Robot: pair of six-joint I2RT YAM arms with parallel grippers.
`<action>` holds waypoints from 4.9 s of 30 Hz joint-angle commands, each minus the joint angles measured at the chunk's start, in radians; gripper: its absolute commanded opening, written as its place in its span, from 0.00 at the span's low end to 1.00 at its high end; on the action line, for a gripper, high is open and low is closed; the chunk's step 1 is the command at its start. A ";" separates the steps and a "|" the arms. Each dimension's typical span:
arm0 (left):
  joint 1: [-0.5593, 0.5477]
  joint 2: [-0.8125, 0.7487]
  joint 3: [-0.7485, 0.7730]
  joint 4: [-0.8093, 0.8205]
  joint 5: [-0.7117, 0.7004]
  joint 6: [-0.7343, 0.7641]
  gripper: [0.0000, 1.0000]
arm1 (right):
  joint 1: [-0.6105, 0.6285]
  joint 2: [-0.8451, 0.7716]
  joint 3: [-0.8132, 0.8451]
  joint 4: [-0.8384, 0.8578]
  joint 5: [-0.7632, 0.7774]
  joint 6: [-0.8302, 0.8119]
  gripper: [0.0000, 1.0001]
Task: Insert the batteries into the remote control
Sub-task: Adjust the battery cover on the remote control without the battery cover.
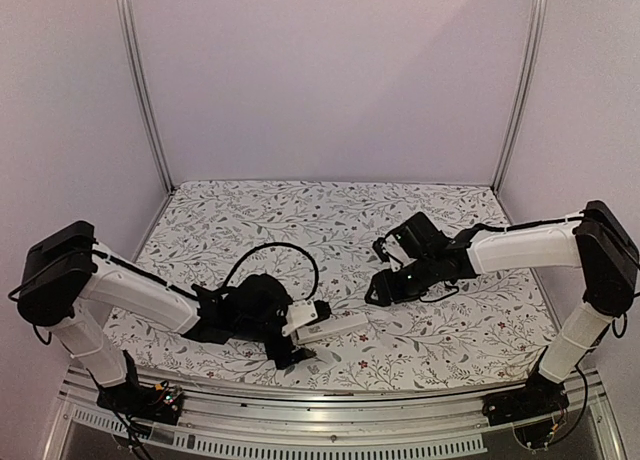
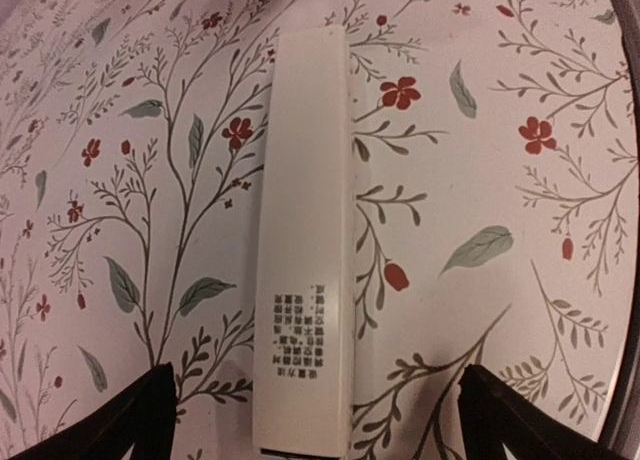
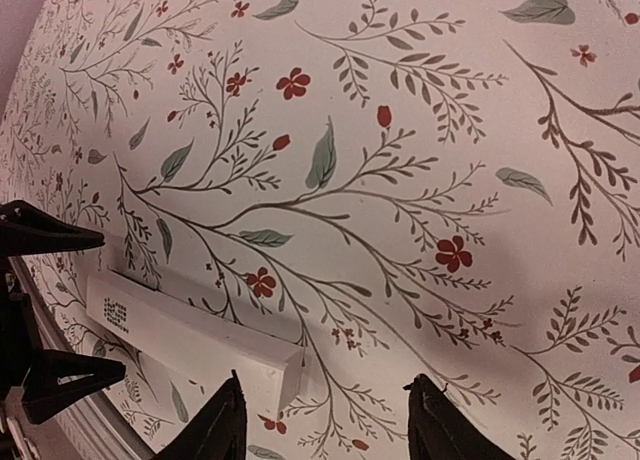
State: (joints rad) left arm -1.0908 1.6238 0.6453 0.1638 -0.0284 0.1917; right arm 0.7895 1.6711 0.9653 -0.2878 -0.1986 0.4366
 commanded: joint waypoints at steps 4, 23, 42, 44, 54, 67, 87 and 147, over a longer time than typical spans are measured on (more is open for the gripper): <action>0.034 0.074 0.058 0.000 0.078 0.025 0.90 | 0.020 0.015 -0.014 0.036 -0.044 0.038 0.52; 0.056 0.083 0.055 0.016 0.111 0.006 0.61 | 0.052 0.070 -0.020 0.050 -0.087 0.053 0.42; 0.086 -0.008 0.061 0.039 -0.069 -0.047 0.70 | 0.064 0.111 -0.010 0.049 -0.070 0.053 0.38; 0.085 0.033 0.085 0.004 -0.106 -0.044 0.69 | 0.065 0.111 -0.013 0.047 -0.068 0.053 0.38; 0.074 -0.027 0.058 0.024 -0.003 -0.066 0.68 | 0.066 0.109 0.001 0.033 -0.068 0.044 0.37; 0.108 -0.233 -0.007 0.036 0.032 -0.134 0.71 | 0.066 0.017 0.103 0.035 -0.045 -0.228 0.51; 0.255 -0.507 -0.233 0.097 -0.412 -0.443 0.83 | 0.256 0.269 0.228 0.153 -0.139 -1.122 0.79; 0.280 -0.453 -0.243 0.138 -0.309 -0.344 0.84 | 0.271 0.333 0.303 0.110 -0.127 -1.150 0.60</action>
State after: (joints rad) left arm -0.8242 1.1538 0.4084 0.2764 -0.3901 -0.1833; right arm 1.0538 2.0354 1.2514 -0.1753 -0.2932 -0.7429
